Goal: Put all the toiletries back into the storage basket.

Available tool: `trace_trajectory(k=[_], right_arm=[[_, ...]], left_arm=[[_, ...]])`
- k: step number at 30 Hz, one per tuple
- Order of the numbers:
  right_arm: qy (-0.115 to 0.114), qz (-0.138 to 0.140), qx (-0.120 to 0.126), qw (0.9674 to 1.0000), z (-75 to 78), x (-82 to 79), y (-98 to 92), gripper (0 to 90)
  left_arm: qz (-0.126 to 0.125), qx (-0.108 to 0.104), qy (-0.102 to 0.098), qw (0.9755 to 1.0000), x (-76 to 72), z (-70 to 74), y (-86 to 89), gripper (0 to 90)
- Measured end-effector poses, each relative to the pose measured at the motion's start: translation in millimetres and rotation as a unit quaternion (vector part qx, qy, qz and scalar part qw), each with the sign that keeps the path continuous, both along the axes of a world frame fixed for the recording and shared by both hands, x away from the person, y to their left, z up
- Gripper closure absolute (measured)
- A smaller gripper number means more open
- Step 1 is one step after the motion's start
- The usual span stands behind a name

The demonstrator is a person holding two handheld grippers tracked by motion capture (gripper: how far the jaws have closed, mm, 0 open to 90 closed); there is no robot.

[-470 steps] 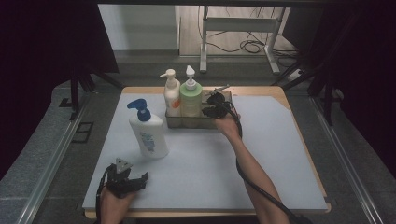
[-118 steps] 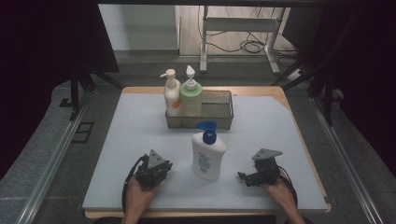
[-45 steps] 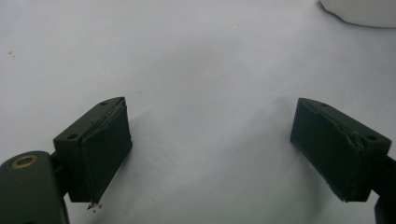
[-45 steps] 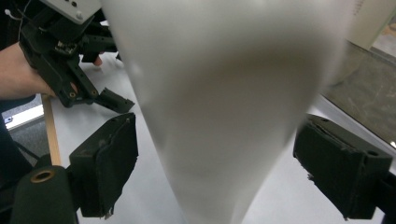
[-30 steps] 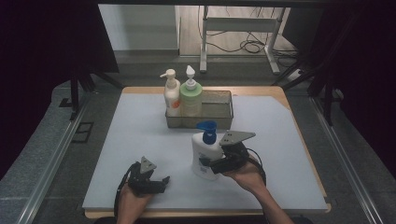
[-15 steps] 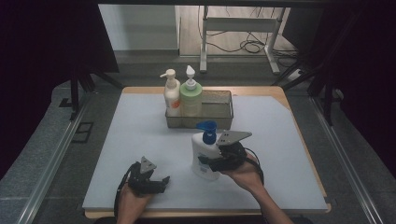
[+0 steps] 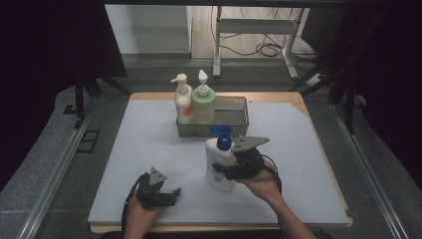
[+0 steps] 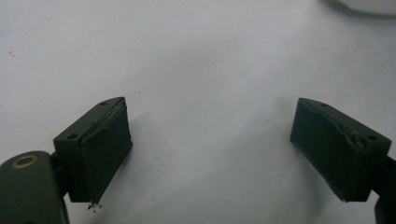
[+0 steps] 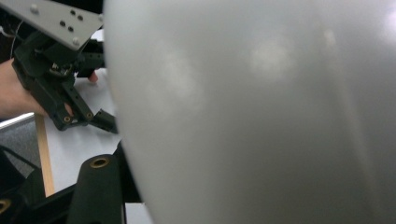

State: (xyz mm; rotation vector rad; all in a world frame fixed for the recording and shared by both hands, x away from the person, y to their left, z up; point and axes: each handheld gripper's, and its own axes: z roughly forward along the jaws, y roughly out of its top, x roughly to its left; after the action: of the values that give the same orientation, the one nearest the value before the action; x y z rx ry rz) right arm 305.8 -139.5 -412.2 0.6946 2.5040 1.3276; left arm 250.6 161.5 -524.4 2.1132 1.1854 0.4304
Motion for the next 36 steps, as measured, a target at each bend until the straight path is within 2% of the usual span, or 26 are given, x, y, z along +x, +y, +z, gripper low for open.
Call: trace_trajectory(k=[6,15,23,36], right_arm=[[-0.007,-0.012,0.000,0.9999,11.3,5.4,-5.6,36.8],[-0.014,-0.044,0.005,0.9989,26.2,22.7,-18.9,36.9],[-0.028,-0.068,0.000,0.9973,39.1,36.8,-26.5,37.0],[-0.039,-0.103,0.015,0.9938,59.0,61.0,-35.5,37.1]], left_arm=[[0.000,0.000,-0.001,1.0000,0.0,-0.1,-0.1,11.7],[0.000,-0.001,-0.002,1.0000,0.2,-0.3,0.0,11.7],[-0.001,0.001,-0.001,1.0000,0.2,-0.2,0.2,11.7],[-0.001,0.001,-0.001,1.0000,0.2,-0.2,0.2,11.7]])
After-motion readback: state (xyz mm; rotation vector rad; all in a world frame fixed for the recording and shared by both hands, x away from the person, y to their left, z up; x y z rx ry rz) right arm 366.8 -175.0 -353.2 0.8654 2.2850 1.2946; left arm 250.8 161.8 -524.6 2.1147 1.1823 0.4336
